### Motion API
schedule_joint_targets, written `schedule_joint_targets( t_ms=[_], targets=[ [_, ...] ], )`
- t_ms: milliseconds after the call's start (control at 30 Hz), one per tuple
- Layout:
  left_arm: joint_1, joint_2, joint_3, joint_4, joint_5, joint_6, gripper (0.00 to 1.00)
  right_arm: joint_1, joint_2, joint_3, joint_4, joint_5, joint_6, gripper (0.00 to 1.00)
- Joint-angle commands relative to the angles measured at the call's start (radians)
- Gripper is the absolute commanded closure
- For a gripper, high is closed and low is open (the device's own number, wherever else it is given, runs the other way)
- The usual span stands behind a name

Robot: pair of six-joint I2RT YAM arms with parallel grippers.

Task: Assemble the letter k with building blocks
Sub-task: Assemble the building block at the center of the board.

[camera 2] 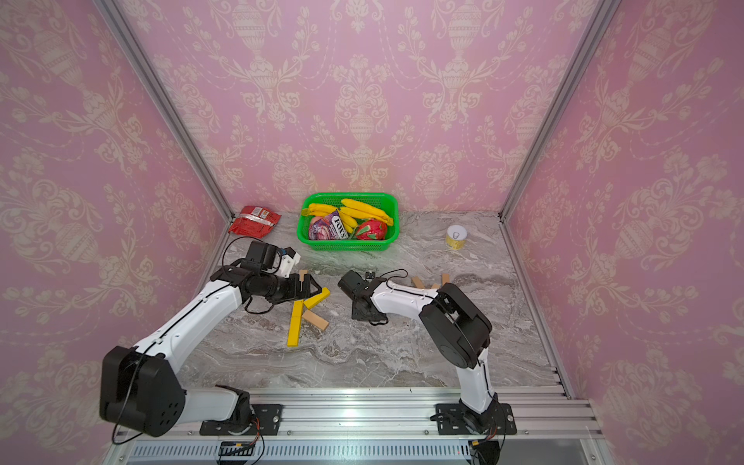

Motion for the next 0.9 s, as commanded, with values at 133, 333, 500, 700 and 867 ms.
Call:
schedule_joint_targets(
  t_ms=[133,333,500,700,867],
  targets=[
    [0.01,-0.009,0.014,-0.027,-0.024,0.003,0.01,0.007,0.018,-0.01,-0.056,0.03,0.012,0.72],
    [0.009,-0.01,0.013,-0.026,-0.025,0.003,0.01,0.008,0.023,-0.001,-0.064,0.036,0.012,0.71],
    [0.01,-0.008,0.012,-0.026,-0.023,0.003,0.01,0.008,0.033,0.003,-0.063,0.034,0.006,0.71],
    [0.01,-0.007,0.011,-0.028,-0.024,0.004,0.01,0.006,0.047,0.007,-0.057,0.03,0.001,0.71],
    [0.009,-0.005,0.012,-0.028,-0.024,0.003,0.01,0.003,0.052,0.01,-0.059,0.029,-0.002,0.71]
  ],
)
